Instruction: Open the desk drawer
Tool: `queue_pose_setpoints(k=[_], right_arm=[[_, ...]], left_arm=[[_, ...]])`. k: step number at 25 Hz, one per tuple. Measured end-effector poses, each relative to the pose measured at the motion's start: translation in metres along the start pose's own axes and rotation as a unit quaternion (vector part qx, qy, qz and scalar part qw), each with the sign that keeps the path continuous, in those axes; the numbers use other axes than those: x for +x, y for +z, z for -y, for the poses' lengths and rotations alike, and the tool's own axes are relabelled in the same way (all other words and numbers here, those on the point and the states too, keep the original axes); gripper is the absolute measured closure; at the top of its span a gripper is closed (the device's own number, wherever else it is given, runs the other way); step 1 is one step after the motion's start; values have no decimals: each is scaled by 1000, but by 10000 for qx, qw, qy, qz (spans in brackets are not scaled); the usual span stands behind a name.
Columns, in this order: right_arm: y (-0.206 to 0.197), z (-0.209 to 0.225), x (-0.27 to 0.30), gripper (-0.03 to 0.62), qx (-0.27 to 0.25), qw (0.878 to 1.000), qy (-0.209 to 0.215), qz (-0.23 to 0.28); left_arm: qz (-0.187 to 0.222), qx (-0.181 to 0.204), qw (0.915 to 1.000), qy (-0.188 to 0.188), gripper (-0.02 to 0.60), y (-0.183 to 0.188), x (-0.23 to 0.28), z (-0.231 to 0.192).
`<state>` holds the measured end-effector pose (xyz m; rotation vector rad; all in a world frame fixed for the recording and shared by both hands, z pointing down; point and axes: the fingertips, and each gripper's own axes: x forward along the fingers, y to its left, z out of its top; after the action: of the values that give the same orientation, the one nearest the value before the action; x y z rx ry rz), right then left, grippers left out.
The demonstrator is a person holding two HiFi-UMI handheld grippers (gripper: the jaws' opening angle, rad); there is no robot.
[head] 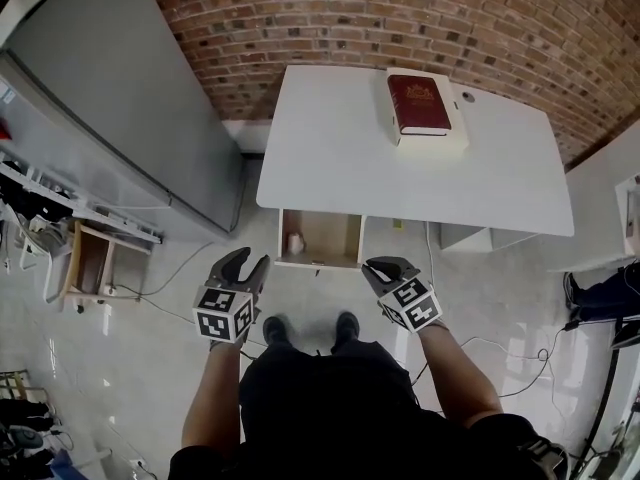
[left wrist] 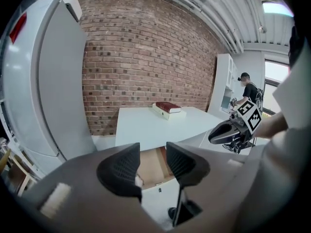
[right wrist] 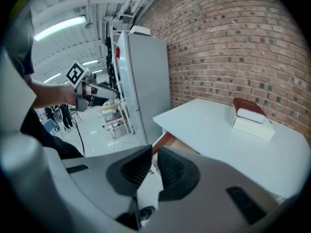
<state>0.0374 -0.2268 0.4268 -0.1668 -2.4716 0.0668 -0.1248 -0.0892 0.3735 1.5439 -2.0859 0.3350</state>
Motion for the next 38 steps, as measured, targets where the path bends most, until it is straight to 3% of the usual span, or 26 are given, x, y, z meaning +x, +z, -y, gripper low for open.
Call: queue_pose_setpoints(k=[8,12,17,24,30,38], right_arm=[[50,-13,18,569,211,9974,-572,372],[95,-45,34,576,319,9935,-780,766],[147,-90,52,580,90,9890,-1011,1073],[207,-122,40,580,491,9718,-1244,1941],[228,-120,4,582,230,9622,-1393,2329],[231,-97,-24,582,22,9604,-1404,2406]], left_arm=[[415,-21,9984,-374,436,17,-18,-45],[570,-64,9971,-491,468,23,-43,-85],[780,-55,9944,-705,503,31,-71,-134],[927,284,9902,-1006,546,45,-101,-169],[1247,324,9876,-900,568,76,-119,-168],[1466,358,9842,-929,569,110,-105,-129]])
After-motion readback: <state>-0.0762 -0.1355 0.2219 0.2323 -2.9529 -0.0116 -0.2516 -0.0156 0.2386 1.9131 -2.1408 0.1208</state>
